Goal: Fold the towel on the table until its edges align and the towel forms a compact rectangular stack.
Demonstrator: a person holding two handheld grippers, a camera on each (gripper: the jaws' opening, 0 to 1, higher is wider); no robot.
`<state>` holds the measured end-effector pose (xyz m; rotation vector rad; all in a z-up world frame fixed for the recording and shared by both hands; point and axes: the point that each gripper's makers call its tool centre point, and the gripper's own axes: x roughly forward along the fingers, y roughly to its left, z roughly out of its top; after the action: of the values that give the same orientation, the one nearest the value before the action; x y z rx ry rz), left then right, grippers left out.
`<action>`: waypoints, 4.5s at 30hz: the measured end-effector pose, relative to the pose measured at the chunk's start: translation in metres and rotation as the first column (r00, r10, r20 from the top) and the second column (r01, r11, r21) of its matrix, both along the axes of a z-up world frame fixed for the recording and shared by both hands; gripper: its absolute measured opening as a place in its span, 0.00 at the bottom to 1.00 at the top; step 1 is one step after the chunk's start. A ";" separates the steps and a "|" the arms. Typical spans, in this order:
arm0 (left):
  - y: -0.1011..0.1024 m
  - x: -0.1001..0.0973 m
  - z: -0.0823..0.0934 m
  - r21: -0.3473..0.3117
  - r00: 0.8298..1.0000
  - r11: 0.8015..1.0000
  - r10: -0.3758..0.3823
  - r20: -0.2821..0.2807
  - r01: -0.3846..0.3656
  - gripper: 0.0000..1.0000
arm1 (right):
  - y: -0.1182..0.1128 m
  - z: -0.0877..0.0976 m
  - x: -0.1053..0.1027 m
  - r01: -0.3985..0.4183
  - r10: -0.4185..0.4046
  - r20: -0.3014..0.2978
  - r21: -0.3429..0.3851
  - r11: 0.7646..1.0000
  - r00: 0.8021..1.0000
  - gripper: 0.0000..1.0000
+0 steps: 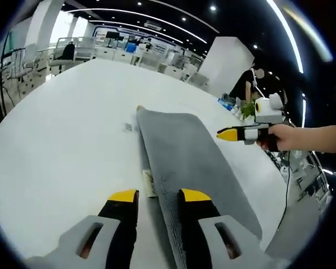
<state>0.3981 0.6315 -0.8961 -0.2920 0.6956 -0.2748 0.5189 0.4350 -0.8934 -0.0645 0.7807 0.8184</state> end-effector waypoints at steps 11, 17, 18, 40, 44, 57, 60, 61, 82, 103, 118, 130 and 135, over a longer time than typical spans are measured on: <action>-0.002 0.005 -0.012 0.023 1.000 1.000 0.000 -0.023 0.000 0.25 | -0.007 -0.014 -0.055 -0.030 0.029 -0.024 -0.023 0.999 0.999 0.39; -0.011 0.006 -0.013 0.054 1.000 0.998 -0.014 -0.015 0.015 0.19 | -0.011 -0.018 -0.068 -0.005 0.005 0.003 -0.008 1.000 1.000 0.32; -0.012 0.007 -0.014 0.053 1.000 0.998 -0.016 -0.018 0.017 0.19 | -0.010 -0.017 -0.069 -0.008 0.008 0.003 -0.007 1.000 1.000 0.31; -0.015 0.006 -0.015 0.121 0.998 0.991 -0.057 0.005 0.056 0.10 | -0.001 -0.019 -0.073 -0.011 0.012 -0.024 0.015 1.000 1.000 0.00; -0.015 0.007 -0.015 0.119 0.998 0.991 -0.057 0.010 0.056 0.10 | 0.001 -0.017 -0.072 0.006 -0.003 -0.040 0.069 0.998 0.999 0.02; -0.014 0.007 -0.015 0.112 0.998 0.992 -0.057 0.021 0.055 0.10 | 0.016 -0.015 -0.070 0.014 -0.004 -0.073 0.133 0.991 0.997 0.12; -0.014 0.007 -0.014 0.110 0.998 0.992 -0.058 0.024 0.055 0.10 | 0.015 -0.012 -0.068 0.028 -0.016 -0.079 0.152 0.988 0.997 0.16; -0.014 0.007 -0.014 0.109 0.998 0.993 -0.057 0.024 0.054 0.10 | 0.016 -0.009 -0.068 0.031 -0.018 -0.078 0.164 0.986 0.997 0.18; -0.016 0.007 -0.014 0.124 0.998 0.991 -0.052 0.040 0.047 0.09 | 0.017 -0.020 -0.079 -0.036 0.041 -0.060 0.075 0.996 0.997 0.06; -0.094 0.016 -0.015 0.197 0.975 0.957 -0.220 0.016 0.213 0.08 | -0.050 -0.018 -0.087 0.041 -0.038 -0.046 0.059 0.997 0.998 0.06; -0.208 0.020 -0.016 0.190 0.915 0.900 -0.404 0.021 0.393 0.08 | -0.167 -0.020 -0.083 0.136 -0.136 0.002 -0.030 0.990 0.991 0.06; -0.272 0.017 -0.018 0.235 0.858 0.834 -0.514 -0.001 0.500 0.08 | -0.227 -0.024 -0.088 0.217 -0.217 0.007 -0.043 0.975 0.976 0.06; -0.271 0.018 -0.017 0.247 0.854 0.826 -0.520 -0.014 0.507 0.08 | -0.226 -0.023 -0.088 0.237 -0.237 0.023 -0.014 0.971 0.971 0.06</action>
<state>0.4158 0.3602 -0.9136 0.1486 0.7381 -0.7065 0.4314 0.2093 -0.9169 0.0050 0.7586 0.5836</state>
